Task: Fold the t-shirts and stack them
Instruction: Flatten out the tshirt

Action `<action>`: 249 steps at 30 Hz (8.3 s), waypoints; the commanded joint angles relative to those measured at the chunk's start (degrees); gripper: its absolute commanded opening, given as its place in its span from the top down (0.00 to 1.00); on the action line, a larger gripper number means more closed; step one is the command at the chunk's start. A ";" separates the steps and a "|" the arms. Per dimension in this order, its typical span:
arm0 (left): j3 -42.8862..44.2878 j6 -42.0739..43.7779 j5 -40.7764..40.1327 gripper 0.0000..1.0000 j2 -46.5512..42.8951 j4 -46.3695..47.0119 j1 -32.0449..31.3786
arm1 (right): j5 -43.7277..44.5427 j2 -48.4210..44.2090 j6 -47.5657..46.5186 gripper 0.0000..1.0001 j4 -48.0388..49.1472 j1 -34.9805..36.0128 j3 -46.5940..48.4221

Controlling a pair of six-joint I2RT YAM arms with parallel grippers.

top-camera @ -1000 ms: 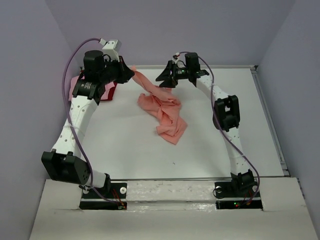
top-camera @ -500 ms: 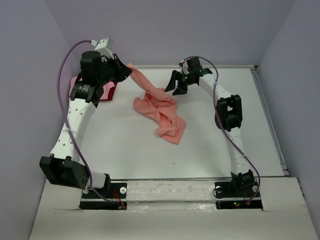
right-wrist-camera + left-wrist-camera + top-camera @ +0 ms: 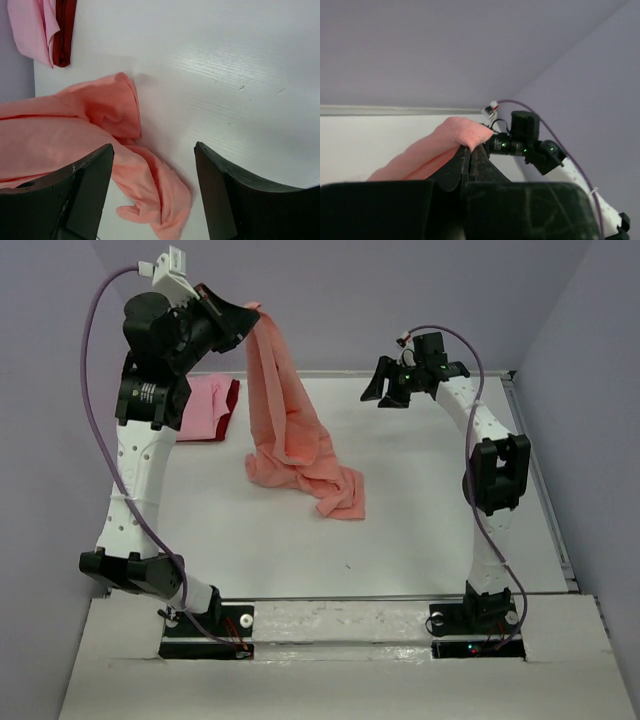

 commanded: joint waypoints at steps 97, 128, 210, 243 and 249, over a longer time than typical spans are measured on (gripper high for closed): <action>6.60 -14.36 14.96 1.00 -6.53 6.30 8.09 | 3.44 15.91 -9.63 0.45 -19.55 13.59 9.31; -4.65 -8.48 16.46 1.00 -7.59 2.26 15.91 | 21.36 7.65 -0.22 1.00 -17.61 6.04 0.44; 0.62 -12.25 17.59 1.00 10.87 15.27 11.87 | 10.56 16.52 -4.44 0.31 6.03 14.73 8.78; 6.34 -9.00 16.98 1.00 11.75 9.11 12.04 | 14.77 19.52 -1.28 1.00 9.46 9.29 11.42; 4.85 -8.56 16.10 1.00 10.35 7.88 12.13 | 15.38 13.81 -1.89 1.00 9.46 5.86 14.84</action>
